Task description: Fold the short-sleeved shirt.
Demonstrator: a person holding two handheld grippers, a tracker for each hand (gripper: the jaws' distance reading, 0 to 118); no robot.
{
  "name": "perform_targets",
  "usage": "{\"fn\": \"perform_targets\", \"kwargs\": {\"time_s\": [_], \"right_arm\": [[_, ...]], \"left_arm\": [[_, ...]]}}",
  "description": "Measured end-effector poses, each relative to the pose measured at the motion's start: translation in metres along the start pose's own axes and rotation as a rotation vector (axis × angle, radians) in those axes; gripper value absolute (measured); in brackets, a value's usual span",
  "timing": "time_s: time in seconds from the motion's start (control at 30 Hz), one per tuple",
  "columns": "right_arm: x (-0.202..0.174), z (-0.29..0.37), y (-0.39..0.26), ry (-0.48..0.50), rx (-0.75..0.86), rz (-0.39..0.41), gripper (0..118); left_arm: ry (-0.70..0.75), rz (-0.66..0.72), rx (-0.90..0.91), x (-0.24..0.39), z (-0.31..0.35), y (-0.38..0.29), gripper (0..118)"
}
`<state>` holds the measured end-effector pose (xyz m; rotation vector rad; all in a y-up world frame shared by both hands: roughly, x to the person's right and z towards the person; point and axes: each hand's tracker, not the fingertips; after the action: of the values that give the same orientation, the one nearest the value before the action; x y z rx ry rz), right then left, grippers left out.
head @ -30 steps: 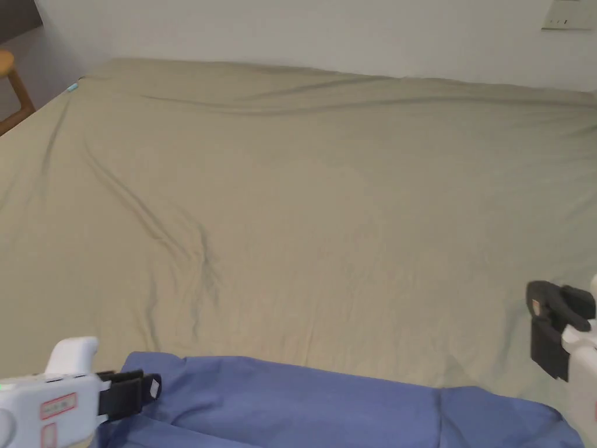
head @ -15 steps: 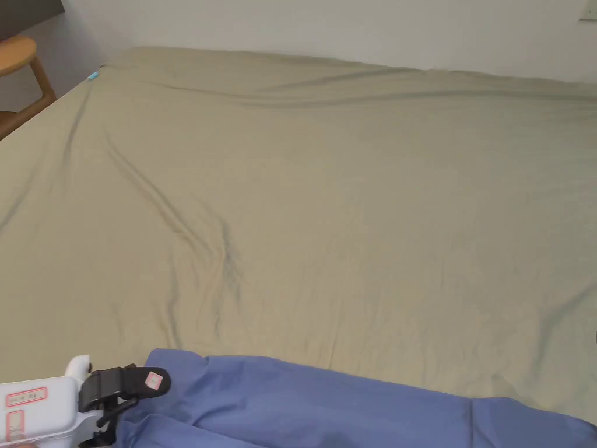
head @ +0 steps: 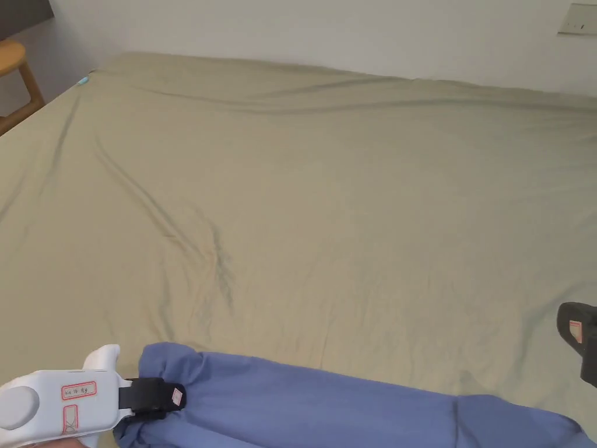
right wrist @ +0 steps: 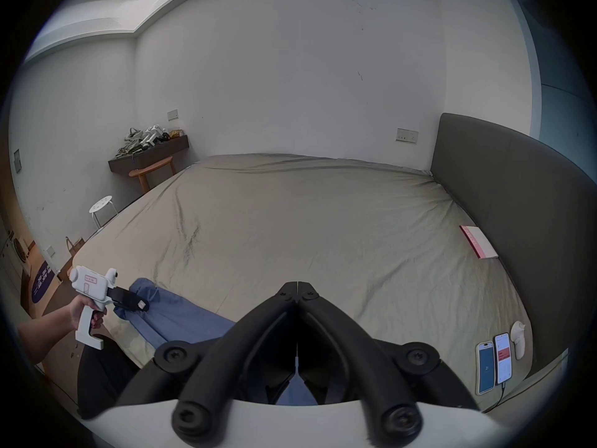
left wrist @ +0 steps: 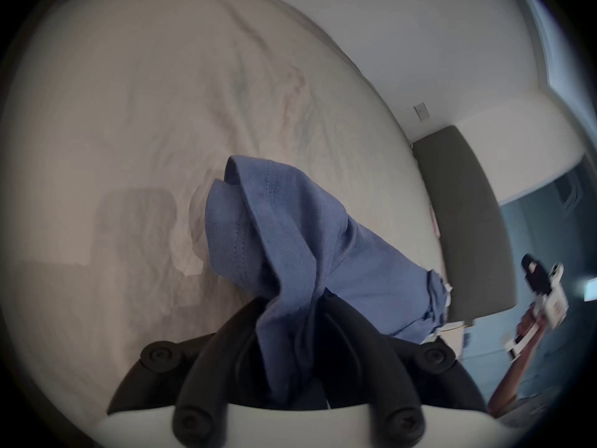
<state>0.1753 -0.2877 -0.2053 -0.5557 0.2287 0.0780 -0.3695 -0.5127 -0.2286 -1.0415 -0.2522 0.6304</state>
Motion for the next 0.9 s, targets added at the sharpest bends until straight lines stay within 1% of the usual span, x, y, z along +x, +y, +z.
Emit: {"fn": "perform_targets", "kwargs": {"time_s": [0.03,0.1,0.2,0.27,0.4,0.5,0.6,0.7,0.83,0.9], "right_arm": [[0.000,0.001,0.000,-0.006,0.001,0.003,1],[0.000,0.003,0.001,-0.013,0.002,0.007,1],[0.001,0.008,0.001,-0.025,0.007,0.011,1],[0.002,0.010,0.001,-0.030,0.010,0.012,1],[0.005,0.014,0.000,-0.037,0.015,0.008,1],[0.006,0.015,0.000,-0.043,0.018,0.004,1],[0.008,0.017,0.000,-0.045,0.017,-0.003,1],[0.007,0.020,0.001,-0.042,0.021,-0.010,1],[0.010,0.024,-0.001,-0.038,0.027,-0.009,1],[0.012,0.028,-0.003,-0.040,0.031,-0.011,1]], "left_arm": [[0.024,-0.045,0.018,0.007,0.005,0.001,13],[0.079,-0.088,0.042,0.029,0.018,-0.003,13],[0.096,-0.095,0.060,0.038,0.034,-0.001,13],[0.113,-0.098,0.069,0.027,0.039,0.002,13],[0.258,-0.108,0.107,0.009,0.064,0.008,13],[0.311,-0.120,0.140,0.016,0.079,0.010,13],[0.278,-0.099,0.136,0.040,0.088,0.013,13],[0.247,-0.137,0.122,0.079,0.085,0.013,13],[0.152,-0.191,0.059,0.124,0.063,0.008,13],[0.111,-0.213,0.025,0.143,0.041,0.002,13]]}}
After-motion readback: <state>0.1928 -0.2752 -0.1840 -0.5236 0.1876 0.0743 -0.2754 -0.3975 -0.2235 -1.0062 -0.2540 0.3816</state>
